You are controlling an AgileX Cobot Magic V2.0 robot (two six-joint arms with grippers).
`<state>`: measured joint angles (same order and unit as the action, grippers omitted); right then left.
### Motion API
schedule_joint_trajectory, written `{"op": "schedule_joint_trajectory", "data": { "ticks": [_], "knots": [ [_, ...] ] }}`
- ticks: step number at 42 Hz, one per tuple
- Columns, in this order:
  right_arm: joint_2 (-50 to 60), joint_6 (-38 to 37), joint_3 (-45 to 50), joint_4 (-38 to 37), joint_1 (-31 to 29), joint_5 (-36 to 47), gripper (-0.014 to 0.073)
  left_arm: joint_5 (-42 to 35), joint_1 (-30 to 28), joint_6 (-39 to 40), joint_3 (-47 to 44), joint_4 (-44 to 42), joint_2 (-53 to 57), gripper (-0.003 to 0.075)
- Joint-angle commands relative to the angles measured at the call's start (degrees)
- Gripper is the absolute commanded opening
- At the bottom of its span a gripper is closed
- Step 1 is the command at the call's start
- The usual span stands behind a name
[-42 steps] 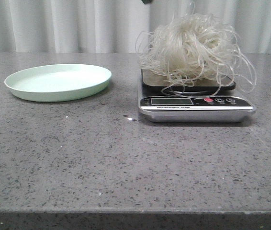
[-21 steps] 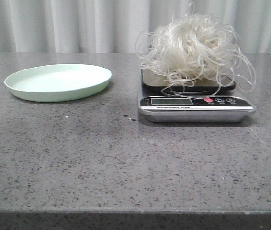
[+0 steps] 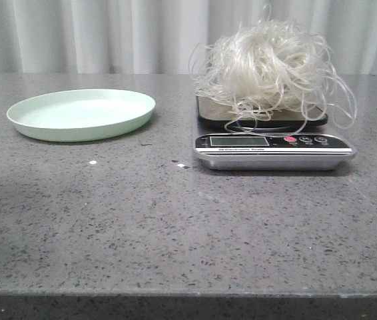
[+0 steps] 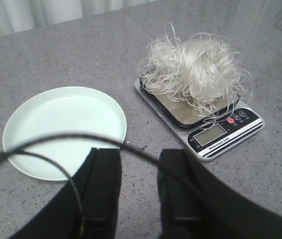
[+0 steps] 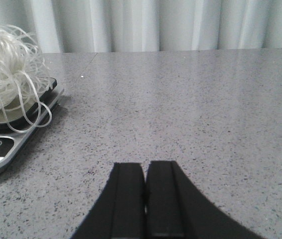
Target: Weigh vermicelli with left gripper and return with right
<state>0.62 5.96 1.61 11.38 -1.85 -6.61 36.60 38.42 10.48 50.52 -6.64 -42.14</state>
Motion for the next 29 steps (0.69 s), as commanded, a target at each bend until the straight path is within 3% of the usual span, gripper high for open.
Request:
{"op": "schedule_joint_trajectory", "data": {
  "ticks": [1, 9, 17, 29],
  "knots": [
    [0.9, -0.03, -0.46, 0.27, -0.29, 5.46, 0.0152, -5.73, -0.01, 2.75, -3.72, -2.42, 5.79, 0.027],
    [0.9, -0.03, -0.46, 0.27, -0.29, 6.29, 0.0152, -6.12, -0.01, 4.87, -12.98, -5.83, 15.1, 0.026],
    [0.9, -0.03, -0.46, 0.27, -0.29, 11.24, 0.0152, -10.86, -0.01, 4.87, -20.1, -5.83, 22.07, 0.0132],
    [0.84, -0.03, -6.28, 4.24, -0.29, 15.27, 0.0152, -15.61, -0.01, 4.87, -22.73, -6.73, 24.16, 0.0137]
  ]
}}
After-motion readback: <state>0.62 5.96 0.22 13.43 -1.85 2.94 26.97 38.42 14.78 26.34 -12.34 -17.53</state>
